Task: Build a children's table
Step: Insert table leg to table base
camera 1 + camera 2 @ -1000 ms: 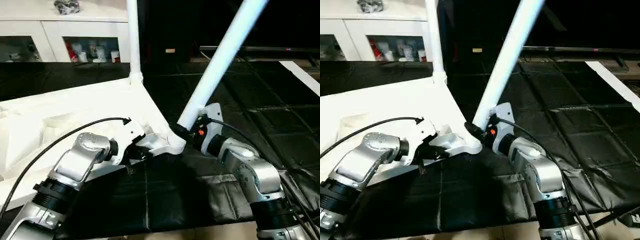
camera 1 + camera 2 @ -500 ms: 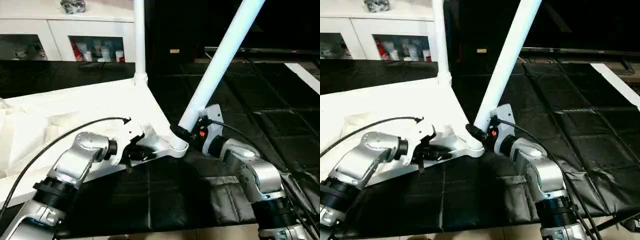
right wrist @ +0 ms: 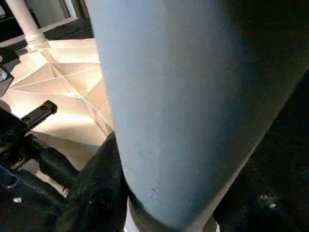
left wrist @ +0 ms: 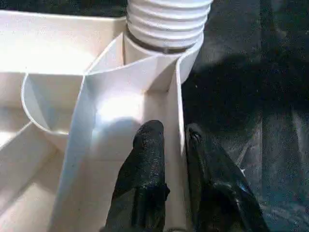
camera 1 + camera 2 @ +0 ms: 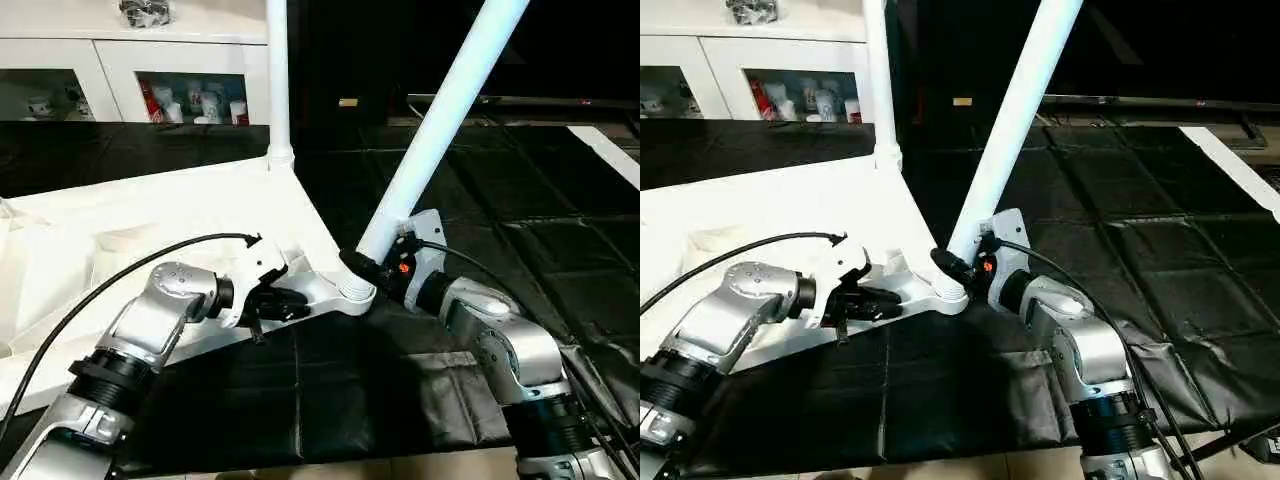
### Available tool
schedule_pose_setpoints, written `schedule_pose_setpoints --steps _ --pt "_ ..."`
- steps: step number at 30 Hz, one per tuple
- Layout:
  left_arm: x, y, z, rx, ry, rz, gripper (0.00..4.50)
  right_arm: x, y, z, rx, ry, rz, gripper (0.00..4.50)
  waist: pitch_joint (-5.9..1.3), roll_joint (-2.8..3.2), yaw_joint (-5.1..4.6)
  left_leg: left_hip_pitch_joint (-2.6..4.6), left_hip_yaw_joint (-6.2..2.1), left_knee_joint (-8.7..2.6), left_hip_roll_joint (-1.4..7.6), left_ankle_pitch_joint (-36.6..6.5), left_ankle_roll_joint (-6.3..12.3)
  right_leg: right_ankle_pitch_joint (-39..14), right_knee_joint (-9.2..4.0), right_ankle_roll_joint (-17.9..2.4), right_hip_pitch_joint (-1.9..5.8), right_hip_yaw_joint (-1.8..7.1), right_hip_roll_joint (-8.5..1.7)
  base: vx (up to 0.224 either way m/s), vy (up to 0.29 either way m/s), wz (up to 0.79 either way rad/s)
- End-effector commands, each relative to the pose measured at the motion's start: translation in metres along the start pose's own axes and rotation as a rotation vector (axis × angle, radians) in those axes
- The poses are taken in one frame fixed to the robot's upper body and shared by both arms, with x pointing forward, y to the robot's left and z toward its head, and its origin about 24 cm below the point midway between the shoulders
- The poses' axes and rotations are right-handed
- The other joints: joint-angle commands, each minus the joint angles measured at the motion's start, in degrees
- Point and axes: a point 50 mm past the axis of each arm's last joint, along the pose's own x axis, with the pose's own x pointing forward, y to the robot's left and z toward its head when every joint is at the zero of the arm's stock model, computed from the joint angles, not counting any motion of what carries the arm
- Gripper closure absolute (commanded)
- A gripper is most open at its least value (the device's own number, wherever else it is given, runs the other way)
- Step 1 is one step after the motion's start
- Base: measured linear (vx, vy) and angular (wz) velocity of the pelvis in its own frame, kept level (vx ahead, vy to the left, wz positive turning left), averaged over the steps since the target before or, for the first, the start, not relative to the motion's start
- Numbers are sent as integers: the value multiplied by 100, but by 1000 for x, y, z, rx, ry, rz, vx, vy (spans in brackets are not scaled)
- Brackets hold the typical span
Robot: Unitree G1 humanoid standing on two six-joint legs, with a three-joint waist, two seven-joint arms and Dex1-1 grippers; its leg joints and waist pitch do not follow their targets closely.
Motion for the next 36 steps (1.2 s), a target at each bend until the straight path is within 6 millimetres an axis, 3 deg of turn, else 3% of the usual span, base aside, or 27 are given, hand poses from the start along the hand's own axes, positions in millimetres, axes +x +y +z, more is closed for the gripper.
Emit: schedule_pose_setpoints --steps 1,3,11,17,20,29,30,36 --pt "0 2 1 14 25 0 372 2 -2 10 -35 -23 6 257 -401 11 10 0 17 -410 93 -1191 -66 -1942 -476 -608 311 319 -402 0 0 0" --pt "0 2 1 18 27 1 372 2 -2 10 -35 -23 6 257 -402 5 10 2 17 -410 93 -1202 -67 -1966 -477 -605 311 316 -401 0 0 0" --pt "2 1 -1 38 44 -2 449 3 -1 9 -43 -16 10 257 -395 -22 9 -6 19 -411 87 -1215 -58 -2081 -490 -559 309 314 -404 0 0 0" --pt "3 1 -6 75 91 3 450 4 -1 8 -37 -8 10 257 -385 -44 15 4 14 -418 88 -1292 -54 -2378 -526 -448 290 306 -409 0 0 0" --pt "3 1 -9 98 120 5 450 5 -1 8 -42 -8 12 257 -377 -24 16 28 10 -425 96 -1401 -76 -2520 -551 -401 261 308 -417 0 0 0" --pt "4 0 -4 66 64 -1 450 6 -1 9 -52 -7 24 257 -395 -70 18 14 1 -432 97 -1455 -113 -2412 -532 -438 276 304 -419 0 0 0" --pt "4 0 -3 67 63 -3 407 6 -1 9 -51 -7 24 257 -394 -71 21 12 1 -431 95 -1456 -111 -2434 -536 -430 276 303 -420 0 0 0" --pt "3 1 -3 77 59 2 396 6 -1 7 -51 -3 27 257 -410 -61 11 7 -4 -434 105 -1374 -116 -2171 -503 -492 283 307 -408 0 0 0"
